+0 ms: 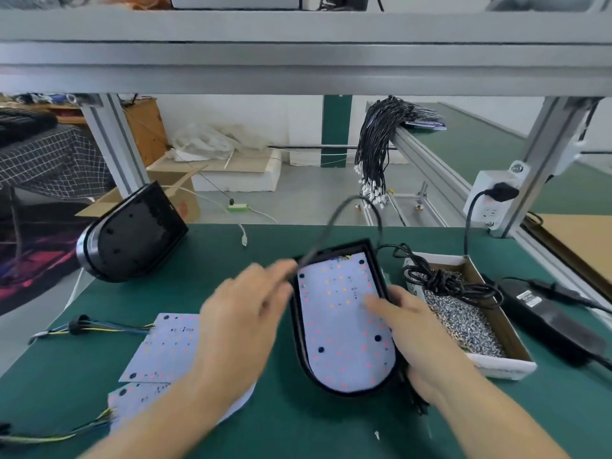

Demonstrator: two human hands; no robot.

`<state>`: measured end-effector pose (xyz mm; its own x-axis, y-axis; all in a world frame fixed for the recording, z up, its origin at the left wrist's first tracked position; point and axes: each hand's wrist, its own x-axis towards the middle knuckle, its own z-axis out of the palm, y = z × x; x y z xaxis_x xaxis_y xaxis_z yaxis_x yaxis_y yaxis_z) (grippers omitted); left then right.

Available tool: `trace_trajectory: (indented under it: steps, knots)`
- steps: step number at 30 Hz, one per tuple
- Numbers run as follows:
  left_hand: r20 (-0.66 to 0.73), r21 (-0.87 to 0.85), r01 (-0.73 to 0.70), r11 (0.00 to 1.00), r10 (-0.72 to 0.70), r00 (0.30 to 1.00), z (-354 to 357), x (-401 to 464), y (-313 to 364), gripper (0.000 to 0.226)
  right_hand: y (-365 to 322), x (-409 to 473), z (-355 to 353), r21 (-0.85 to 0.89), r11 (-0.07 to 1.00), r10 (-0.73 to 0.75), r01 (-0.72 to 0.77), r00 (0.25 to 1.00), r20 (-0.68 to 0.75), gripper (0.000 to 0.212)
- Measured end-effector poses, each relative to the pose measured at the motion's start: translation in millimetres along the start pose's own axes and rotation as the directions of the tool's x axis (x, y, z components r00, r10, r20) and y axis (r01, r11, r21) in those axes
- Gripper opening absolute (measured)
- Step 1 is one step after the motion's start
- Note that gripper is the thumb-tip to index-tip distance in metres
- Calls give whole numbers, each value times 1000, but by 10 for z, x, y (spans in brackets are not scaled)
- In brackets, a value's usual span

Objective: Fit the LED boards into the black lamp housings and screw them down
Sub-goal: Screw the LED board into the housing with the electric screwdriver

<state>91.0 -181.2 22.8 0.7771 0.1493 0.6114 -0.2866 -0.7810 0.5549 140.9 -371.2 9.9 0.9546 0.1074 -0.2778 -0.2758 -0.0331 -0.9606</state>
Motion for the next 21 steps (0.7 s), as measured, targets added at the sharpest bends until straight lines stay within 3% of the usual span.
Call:
trace_trajectory:
  steps: [2, 4, 7, 9, 12, 14, 15, 17, 18, 19, 21]
  knots:
    - [100, 114, -180, 977, 169, 981, 43, -234, 137, 30, -13, 50, 106, 113, 993, -19, 22, 1000, -24, 25]
    - [163, 204, -282, 937, 252, 954, 92, -401, 191, 30, -56, 52, 179, 237, 971, -25, 31, 999, -31, 35]
    - [169, 311, -268, 912, 224, 960, 128, -508, 236, 38, -82, 16, 240, 337, 940, -64, 62, 998, -5, 45]
    - [162, 291, -262, 920, 222, 961, 149, -515, 291, 30, -96, -20, 281, 341, 935, -92, 95, 995, -23, 30]
    - [85, 56, -52, 997, 47, 995, 131, -418, 319, 34, -168, -34, 221, 355, 915, -163, 194, 980, -115, 10]
    - [93, -135, 198, 971, -186, 978, 105, -277, 287, 74, -248, -19, 110, 326, 908, -223, 264, 962, -160, 9]
    - [145, -277, 312, 909, -282, 948, 101, -193, 288, 95, -282, -22, 39, 311, 907, -244, 284, 956, -162, 12]
    - [353, -535, 509, 674, -369, 860, 139, -38, 352, 123, -319, -57, -83, 278, 910, -274, 306, 950, -150, 16]
    - [433, -609, 541, 580, -328, 839, 186, 9, 398, 122, -332, -89, -124, 249, 913, -299, 322, 946, -130, 16]
    - [449, -657, 515, 551, -262, 854, 245, 40, 445, 112, -337, -118, -162, 213, 913, -332, 347, 937, -106, 14]
    - [338, -689, 394, 608, -211, 917, 334, 70, 563, 87, -373, -183, -220, 140, 893, -426, 428, 904, -49, 14]
